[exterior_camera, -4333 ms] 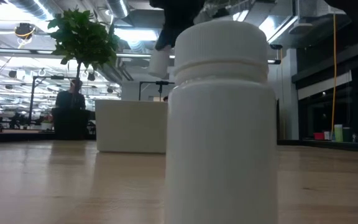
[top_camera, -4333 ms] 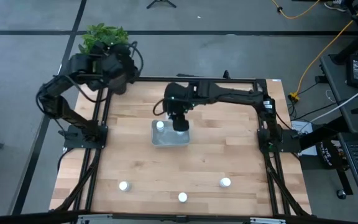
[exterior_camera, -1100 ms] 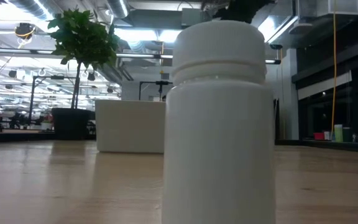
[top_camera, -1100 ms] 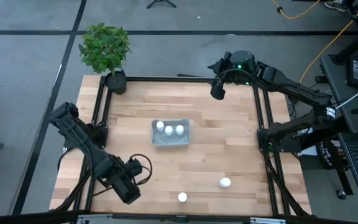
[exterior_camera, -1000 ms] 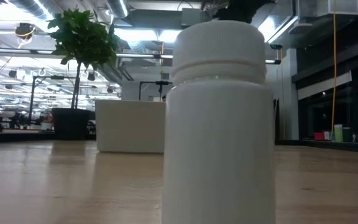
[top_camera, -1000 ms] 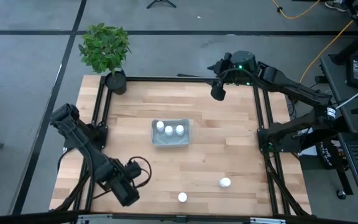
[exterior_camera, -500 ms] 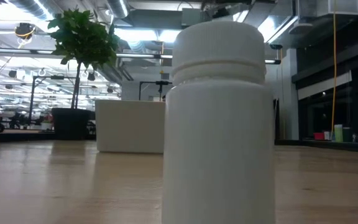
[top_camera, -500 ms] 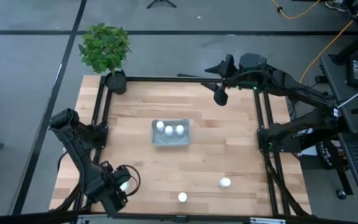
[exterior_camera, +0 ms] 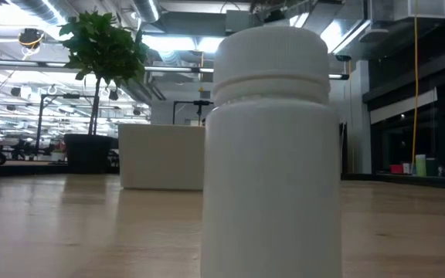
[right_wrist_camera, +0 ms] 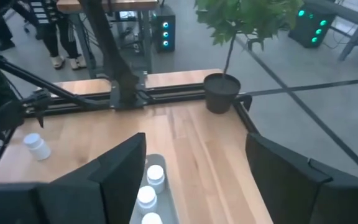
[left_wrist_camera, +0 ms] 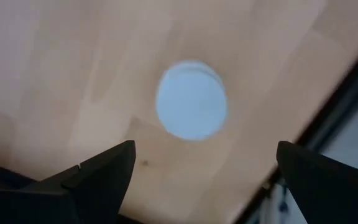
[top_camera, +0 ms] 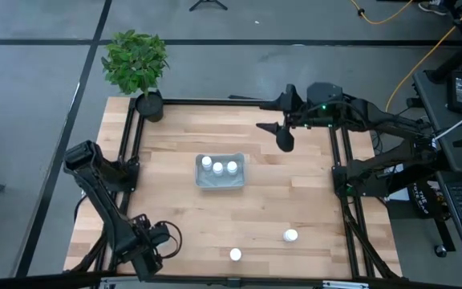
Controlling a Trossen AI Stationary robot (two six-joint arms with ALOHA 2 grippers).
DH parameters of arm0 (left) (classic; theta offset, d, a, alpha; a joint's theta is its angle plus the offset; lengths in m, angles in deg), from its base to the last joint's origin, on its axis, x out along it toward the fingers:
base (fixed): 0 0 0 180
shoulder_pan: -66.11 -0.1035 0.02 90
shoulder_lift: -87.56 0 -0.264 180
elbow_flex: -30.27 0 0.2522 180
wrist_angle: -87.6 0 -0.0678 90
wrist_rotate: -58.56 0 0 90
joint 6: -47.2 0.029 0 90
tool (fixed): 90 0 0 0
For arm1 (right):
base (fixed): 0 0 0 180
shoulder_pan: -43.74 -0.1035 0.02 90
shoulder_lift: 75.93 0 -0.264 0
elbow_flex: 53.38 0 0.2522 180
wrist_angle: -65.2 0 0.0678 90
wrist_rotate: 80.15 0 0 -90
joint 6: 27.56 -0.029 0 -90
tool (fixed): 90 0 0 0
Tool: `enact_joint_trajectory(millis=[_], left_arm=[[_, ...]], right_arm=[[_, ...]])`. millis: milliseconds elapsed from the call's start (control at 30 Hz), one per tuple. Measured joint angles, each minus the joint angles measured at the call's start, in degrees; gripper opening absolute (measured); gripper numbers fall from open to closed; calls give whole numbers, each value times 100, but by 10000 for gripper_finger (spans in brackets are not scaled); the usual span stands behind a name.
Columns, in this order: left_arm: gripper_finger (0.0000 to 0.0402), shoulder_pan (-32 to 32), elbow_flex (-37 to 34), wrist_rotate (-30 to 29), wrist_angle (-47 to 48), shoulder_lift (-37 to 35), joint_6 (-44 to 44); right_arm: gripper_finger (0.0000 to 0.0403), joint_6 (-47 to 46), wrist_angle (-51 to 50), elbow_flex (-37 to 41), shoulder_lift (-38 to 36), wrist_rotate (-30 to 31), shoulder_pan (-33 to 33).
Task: Pick and place pill bottles into a basket
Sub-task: Put the white pill bottle into the gray basket
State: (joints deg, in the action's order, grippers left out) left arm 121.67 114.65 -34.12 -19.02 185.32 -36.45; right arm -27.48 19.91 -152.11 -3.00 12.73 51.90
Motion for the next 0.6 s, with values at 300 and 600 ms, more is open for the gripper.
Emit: enact_joint_trajectory(millis=[300,600], left_arm=[[381,-355,-547,-39,-526,-2,480],[374,-641,-752,-46,-866,-2,631]], right_arm=[[277,22,-27,0,2,212,-157],[277,209,-295,0,3,220,-156]])
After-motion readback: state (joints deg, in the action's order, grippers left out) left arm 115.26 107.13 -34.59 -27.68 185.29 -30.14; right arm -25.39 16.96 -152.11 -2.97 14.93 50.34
